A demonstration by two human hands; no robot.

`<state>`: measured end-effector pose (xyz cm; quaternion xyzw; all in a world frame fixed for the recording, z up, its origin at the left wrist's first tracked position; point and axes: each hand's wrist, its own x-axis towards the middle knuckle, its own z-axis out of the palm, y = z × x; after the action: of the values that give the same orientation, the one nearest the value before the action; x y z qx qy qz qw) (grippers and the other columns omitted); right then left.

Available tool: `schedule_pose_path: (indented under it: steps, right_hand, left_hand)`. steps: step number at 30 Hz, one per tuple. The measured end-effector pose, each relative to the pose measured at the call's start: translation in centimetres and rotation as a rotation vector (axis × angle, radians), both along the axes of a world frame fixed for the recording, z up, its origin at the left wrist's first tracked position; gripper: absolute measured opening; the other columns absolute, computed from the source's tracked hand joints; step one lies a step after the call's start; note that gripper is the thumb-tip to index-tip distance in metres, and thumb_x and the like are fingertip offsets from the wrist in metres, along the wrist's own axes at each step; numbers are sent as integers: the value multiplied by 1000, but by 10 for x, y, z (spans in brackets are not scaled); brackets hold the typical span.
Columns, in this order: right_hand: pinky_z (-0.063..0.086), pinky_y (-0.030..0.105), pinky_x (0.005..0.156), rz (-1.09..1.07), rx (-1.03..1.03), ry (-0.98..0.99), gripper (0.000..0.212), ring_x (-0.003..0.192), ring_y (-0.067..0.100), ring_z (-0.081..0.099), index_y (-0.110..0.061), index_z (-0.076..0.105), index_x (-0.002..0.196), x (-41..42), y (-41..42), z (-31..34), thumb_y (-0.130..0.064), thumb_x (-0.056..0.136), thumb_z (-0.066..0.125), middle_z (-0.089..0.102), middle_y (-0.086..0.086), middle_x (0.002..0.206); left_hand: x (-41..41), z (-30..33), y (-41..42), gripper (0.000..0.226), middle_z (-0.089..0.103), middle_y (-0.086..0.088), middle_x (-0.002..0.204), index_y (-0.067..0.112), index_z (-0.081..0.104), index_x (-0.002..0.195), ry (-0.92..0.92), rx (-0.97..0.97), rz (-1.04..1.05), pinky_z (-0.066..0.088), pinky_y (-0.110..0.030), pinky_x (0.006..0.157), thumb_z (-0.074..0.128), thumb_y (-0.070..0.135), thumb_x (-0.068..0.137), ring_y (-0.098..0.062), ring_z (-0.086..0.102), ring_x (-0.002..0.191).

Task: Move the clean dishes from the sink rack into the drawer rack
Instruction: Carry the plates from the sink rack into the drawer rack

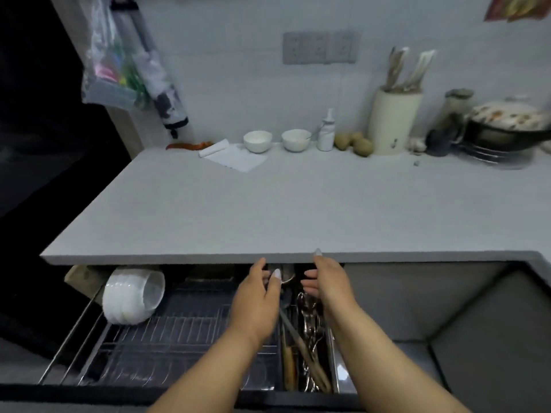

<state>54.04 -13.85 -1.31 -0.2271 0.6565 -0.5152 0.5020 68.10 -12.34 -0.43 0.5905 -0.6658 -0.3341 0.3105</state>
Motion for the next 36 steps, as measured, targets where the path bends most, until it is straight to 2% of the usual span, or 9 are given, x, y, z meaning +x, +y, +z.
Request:
schedule_pose_path:
  steps: [4,12,16,19,22,25,28,32,36]
  right_hand:
    - [48,30,60,-212,-27,7,31,66,21,56,-8,51,106,-81,33,5,-37,100,41,57,12,88]
    - [44,30,59,-478,-26,102,44,64,23,51,9,55,104,-234,104,15,-34,99,45,51,7,70]
    - [45,37,66,-595,16,323,40,68,23,52,-4,53,77,-316,153,18,-38,96,47,54,7,70]
    - [31,29,53,-703,93,550,41,58,18,45,-15,38,62,-378,199,24,-34,98,45,46,-1,60]
    - [40,33,60,-825,204,776,33,65,20,51,-12,53,66,-437,244,18,-30,94,51,56,2,67]
    - [45,37,90,-722,445,953,30,106,27,56,-16,69,104,-487,282,-3,-39,90,55,66,5,109]
    - [33,36,99,-481,747,976,43,122,21,47,-26,62,123,-518,311,-23,-50,88,53,58,-2,129]
    - [29,32,82,-328,805,1089,26,108,17,56,-33,72,99,-535,330,-39,-37,86,50,67,-8,106]
    - [32,31,81,-318,721,1219,13,92,15,60,-29,74,81,-547,335,-51,-29,85,61,68,-7,90]
  left_hand:
    - [-72,9,12,46,59,4,117,18,42,142,18,-23,-156,41,-22,91,48,32,98,-7,54,103]
    - [-214,20,30,25,60,8,80,18,55,120,-35,-41,-435,47,-22,68,48,28,98,-11,58,75]
    - [-298,21,48,20,61,6,81,20,56,114,-16,-25,-564,46,-28,71,47,27,98,-10,57,74]
    - [-359,21,66,21,63,5,84,20,57,115,13,1,-661,47,-24,73,47,27,98,-8,59,79]
    - [-414,22,80,21,65,6,91,23,56,115,13,10,-739,48,-28,82,46,27,97,-9,60,89]
    - [-457,17,92,18,67,7,91,23,56,113,-6,20,-795,48,-27,80,46,27,98,-9,62,88]
    - [-496,11,102,21,67,8,86,19,58,114,-9,30,-826,49,-27,79,47,26,97,-9,63,85]
    - [-535,4,116,19,68,6,82,20,58,111,-20,74,-861,50,-28,76,47,26,97,-10,64,83]
    - [-558,-2,128,18,68,7,83,21,58,109,-37,81,-894,53,-37,82,47,29,97,-13,66,83]
